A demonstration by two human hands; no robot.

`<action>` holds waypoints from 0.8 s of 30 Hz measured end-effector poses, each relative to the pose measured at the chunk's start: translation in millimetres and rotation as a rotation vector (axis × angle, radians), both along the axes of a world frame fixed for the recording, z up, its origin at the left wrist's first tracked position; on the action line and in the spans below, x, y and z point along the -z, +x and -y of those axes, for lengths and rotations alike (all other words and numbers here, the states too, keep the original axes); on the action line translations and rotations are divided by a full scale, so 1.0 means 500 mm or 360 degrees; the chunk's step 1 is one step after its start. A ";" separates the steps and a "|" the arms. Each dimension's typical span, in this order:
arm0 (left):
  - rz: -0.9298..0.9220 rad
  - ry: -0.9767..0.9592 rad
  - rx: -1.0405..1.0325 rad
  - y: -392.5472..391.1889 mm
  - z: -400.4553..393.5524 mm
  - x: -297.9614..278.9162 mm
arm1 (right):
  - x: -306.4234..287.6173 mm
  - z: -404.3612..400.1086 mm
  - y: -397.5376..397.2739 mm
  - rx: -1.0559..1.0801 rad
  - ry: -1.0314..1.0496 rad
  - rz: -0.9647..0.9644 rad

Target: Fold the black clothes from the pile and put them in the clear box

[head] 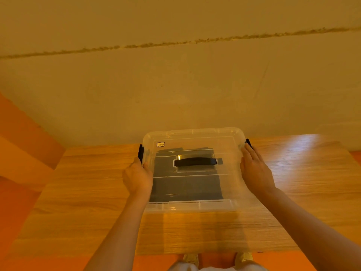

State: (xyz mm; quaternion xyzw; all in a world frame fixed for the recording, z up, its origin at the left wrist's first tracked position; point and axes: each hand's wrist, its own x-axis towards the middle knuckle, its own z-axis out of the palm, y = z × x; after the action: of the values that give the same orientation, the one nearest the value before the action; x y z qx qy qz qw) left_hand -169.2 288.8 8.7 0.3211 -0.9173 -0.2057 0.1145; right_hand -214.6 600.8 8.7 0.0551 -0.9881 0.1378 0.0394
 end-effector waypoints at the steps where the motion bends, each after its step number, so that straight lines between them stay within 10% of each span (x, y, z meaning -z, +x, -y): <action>1: 0.0025 -0.0037 0.0011 0.000 0.000 0.000 | -0.005 0.002 0.004 -0.0036 0.0025 -0.0055; 14: 0.0162 -0.0163 0.1048 0.025 -0.120 -0.002 | 0.006 0.034 0.039 -0.0515 0.0125 0.0091; 24: 0.0438 -0.0345 0.1066 0.010 -0.134 0.012 | 0.003 0.080 0.052 -0.0515 0.0286 0.0286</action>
State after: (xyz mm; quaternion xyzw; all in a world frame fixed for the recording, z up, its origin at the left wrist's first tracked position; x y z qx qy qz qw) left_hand -164.1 355.9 2.8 0.0141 -0.9947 -0.0885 -0.0501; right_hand -188.4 560.7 7.3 0.2038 -0.9743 0.0580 -0.0766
